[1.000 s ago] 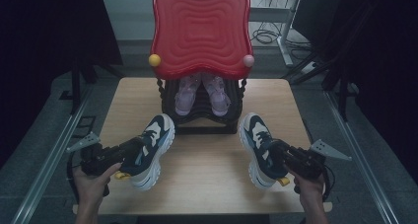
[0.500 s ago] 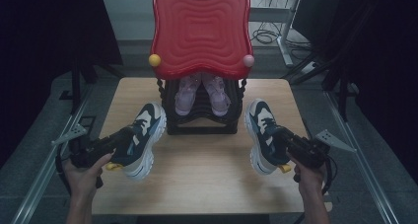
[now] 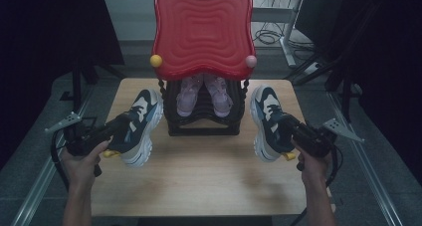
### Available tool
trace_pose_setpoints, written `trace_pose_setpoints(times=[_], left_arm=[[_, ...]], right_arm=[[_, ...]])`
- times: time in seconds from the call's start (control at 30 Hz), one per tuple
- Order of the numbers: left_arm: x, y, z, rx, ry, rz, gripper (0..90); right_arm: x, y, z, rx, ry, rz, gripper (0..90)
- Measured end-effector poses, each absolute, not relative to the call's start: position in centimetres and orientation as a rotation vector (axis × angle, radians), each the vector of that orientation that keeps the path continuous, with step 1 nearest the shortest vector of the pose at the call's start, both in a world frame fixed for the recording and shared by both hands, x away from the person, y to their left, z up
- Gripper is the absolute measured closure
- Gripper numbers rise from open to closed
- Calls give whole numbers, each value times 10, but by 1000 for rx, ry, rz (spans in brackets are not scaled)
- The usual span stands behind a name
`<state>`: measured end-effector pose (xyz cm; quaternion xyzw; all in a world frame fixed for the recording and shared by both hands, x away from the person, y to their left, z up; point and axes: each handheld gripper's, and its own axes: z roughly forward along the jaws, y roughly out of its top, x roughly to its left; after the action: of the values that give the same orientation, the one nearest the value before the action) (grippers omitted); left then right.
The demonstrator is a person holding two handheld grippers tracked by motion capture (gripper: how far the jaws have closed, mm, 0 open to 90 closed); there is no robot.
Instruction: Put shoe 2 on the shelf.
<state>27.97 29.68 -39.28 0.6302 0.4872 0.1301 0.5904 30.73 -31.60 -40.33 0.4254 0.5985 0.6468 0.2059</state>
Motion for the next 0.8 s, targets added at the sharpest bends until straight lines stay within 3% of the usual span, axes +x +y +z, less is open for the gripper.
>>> trace_pose_setpoints(times=[0.8], left_arm=[[297, 311, -362, 1408, 1140, 350, 729]], right_arm=[[323, -316, -361, 1122, 1608, 1844, 713]])
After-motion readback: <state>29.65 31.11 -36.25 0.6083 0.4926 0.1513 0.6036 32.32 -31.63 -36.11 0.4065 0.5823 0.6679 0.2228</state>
